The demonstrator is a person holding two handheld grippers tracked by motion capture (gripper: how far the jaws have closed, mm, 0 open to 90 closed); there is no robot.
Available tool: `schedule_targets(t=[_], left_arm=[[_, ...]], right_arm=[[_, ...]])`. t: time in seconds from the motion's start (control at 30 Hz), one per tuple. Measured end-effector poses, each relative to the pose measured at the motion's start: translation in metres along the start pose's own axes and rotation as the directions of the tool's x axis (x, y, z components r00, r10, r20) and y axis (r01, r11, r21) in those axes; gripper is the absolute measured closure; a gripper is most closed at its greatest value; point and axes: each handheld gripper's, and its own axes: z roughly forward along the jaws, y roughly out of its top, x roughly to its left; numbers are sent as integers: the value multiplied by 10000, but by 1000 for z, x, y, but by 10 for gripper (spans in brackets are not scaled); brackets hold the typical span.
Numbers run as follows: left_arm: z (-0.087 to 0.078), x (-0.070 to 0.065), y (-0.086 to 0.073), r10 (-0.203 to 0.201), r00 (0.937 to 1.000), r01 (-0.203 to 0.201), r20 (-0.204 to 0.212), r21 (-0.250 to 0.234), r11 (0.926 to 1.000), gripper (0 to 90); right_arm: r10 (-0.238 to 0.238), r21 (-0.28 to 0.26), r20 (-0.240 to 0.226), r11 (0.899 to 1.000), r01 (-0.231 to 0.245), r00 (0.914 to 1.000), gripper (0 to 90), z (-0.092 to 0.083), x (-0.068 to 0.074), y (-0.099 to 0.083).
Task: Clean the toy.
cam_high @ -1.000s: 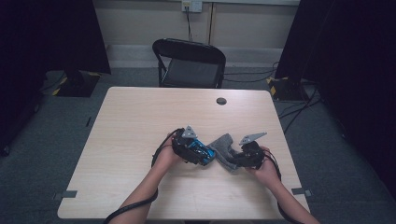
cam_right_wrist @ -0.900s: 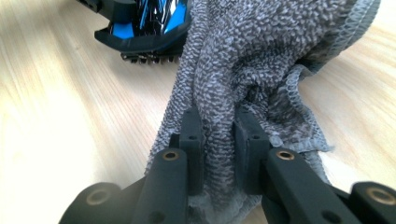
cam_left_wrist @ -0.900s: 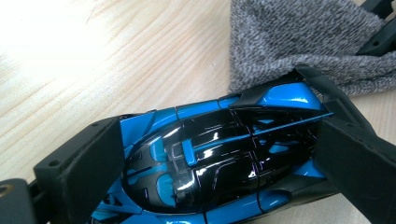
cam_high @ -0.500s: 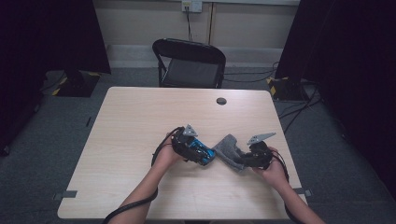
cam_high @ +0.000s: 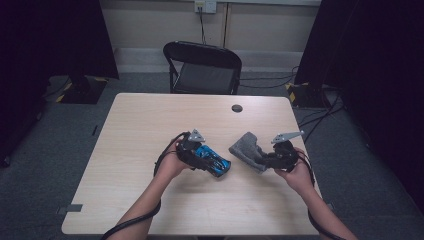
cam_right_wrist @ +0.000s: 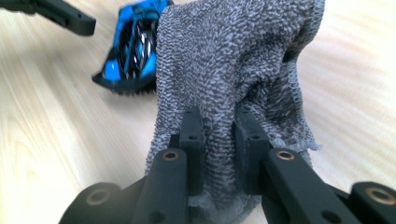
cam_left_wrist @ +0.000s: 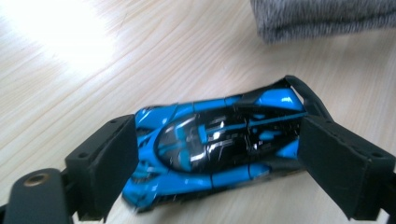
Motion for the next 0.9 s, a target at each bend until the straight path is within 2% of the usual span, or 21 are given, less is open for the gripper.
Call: schedule_targets(t=[0.2, 0.37, 0.67, 0.9], left_arm=[[-20, 4, -9, -293, 9995, 293, -73, -97, 9995, 135], [-35, 8, -17, -326, 9993, 324, -187, -81, 9994, 141], [-58, 10, -35, -478, 9985, 475, -264, -106, 9988, 143], [-81, 16, -51, -651, 9969, 643, -437, -189, 9977, 144]], right_arm=[[-349, -165, -113, 9993, 347, 9993, 761, 0, 11, 20], [-610, -251, -302, 9979, 602, 9977, 760, 7, 24, 37], [-1256, -271, -923, 9920, 1236, 9878, 758, 35, 57, 70], [-1625, -253, -1276, 9867, 1606, 9784, 757, 57, 77, 86]])
